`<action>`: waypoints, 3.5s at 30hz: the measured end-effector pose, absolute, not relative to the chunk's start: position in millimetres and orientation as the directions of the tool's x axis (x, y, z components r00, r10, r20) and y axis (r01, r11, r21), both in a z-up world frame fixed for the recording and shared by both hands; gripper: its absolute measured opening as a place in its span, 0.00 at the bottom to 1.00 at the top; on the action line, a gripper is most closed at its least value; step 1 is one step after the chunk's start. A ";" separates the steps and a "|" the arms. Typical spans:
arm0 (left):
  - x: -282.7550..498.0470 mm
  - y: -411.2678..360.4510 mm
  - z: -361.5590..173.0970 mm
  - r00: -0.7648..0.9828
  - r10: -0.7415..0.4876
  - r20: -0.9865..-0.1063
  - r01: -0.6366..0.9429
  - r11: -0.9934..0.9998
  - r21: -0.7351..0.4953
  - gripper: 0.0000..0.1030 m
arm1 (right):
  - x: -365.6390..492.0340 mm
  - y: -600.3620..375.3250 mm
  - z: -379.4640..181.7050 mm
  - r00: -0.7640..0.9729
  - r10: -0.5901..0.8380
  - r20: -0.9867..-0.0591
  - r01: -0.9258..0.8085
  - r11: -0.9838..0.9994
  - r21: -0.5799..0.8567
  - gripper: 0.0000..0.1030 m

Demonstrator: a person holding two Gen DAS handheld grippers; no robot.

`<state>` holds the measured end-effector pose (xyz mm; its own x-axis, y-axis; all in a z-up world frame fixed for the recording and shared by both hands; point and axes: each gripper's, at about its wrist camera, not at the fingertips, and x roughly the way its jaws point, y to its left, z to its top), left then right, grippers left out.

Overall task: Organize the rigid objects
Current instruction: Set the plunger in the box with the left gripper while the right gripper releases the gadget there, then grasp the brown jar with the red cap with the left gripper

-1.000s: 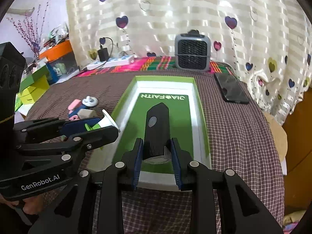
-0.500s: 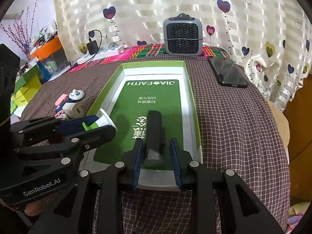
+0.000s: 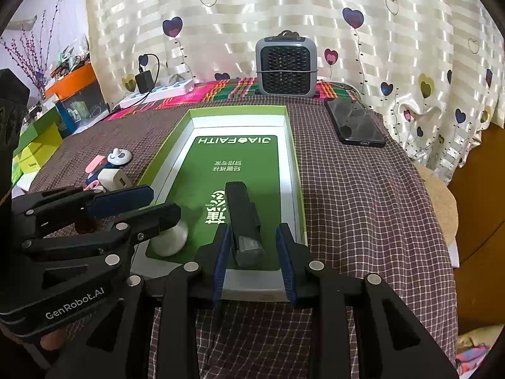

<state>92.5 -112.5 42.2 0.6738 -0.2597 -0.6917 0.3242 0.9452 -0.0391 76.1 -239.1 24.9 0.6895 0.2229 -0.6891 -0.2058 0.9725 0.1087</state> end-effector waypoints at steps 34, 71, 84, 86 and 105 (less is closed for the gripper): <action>41.1 -57.7 62.4 0.736 -0.188 -0.650 0.207 0.977 -0.048 0.33 | 35.4 -196.1 58.9 0.720 0.278 -0.635 -0.307 0.949 0.068 0.38; 26.1 23.5 26.6 0.687 -0.179 -0.704 0.070 0.981 -0.181 0.33 | 10.7 -136.9 36.4 0.627 0.404 -0.666 -0.465 0.880 0.096 0.38; 62.8 25.8 23.1 0.684 -0.155 -0.713 -0.051 0.965 -0.258 0.47 | 15.2 -134.8 35.9 0.624 0.408 -0.666 -0.471 0.877 0.096 0.38; 71.0 26.0 19.5 0.674 -0.136 -0.726 -0.084 0.963 -0.258 0.47 | 16.3 -136.0 35.9 0.626 0.407 -0.666 -0.469 0.878 0.096 0.38; 59.7 65.6 4.2 0.661 -0.118 -0.741 -0.132 0.954 -0.270 0.40 | 29.1 -131.1 37.1 0.623 0.414 -0.664 -0.478 0.873 0.095 0.38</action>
